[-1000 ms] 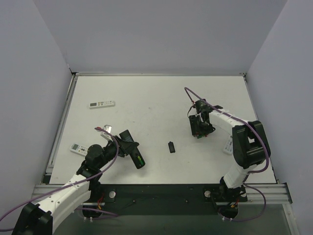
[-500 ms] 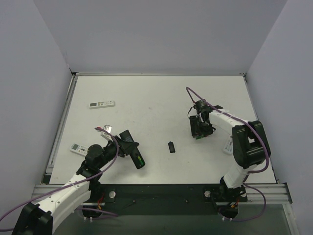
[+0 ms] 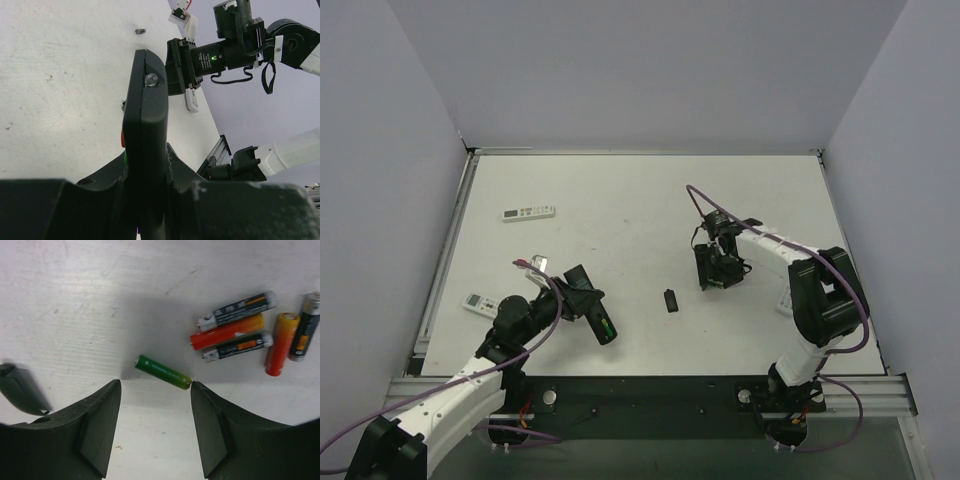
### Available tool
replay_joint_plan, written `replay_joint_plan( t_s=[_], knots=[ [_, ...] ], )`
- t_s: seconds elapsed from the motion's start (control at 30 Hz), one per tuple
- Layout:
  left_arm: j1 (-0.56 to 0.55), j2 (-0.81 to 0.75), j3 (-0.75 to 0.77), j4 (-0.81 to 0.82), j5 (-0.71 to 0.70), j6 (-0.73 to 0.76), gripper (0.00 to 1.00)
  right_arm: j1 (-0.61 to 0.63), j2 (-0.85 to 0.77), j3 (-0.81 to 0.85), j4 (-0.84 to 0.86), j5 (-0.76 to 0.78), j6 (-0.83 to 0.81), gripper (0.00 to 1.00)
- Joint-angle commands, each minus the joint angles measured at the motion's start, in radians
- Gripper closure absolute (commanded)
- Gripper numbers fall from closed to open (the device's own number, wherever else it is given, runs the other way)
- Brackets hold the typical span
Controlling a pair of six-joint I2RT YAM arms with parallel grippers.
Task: Load the batteries into the remote control
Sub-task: Move the battery to the center of the board, then pick up the battery from the center of the board.
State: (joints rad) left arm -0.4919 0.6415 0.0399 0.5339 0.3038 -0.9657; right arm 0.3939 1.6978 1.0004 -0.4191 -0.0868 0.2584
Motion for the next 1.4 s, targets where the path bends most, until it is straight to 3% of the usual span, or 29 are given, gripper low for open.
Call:
replay_joint_plan(
  t_s=[0.0,0.33,0.6,1.0,1.37],
  knots=[
    [0.0,-0.02,0.028,0.044,0.009,-0.011,1.0,0.052,-0.018,0.013,-0.073,-0.042,0.025,0.47],
    [0.0,-0.042,0.025,0.029,0.004,-0.013,1.0,0.08,-0.064,0.108,-0.144,0.047,-0.125,0.48],
    [0.0,-0.059,0.025,0.012,0.006,-0.018,1.0,0.034,0.057,0.196,-0.139,0.032,-0.173,0.68],
    [-0.002,-0.056,0.031,0.006,0.004,-0.028,1.0,0.02,0.151,0.184,-0.133,-0.034,-0.183,0.76],
    [-0.002,-0.022,0.034,0.067,0.008,-0.076,1.0,0.043,0.106,0.129,-0.095,-0.024,-0.182,1.0]
  ],
)
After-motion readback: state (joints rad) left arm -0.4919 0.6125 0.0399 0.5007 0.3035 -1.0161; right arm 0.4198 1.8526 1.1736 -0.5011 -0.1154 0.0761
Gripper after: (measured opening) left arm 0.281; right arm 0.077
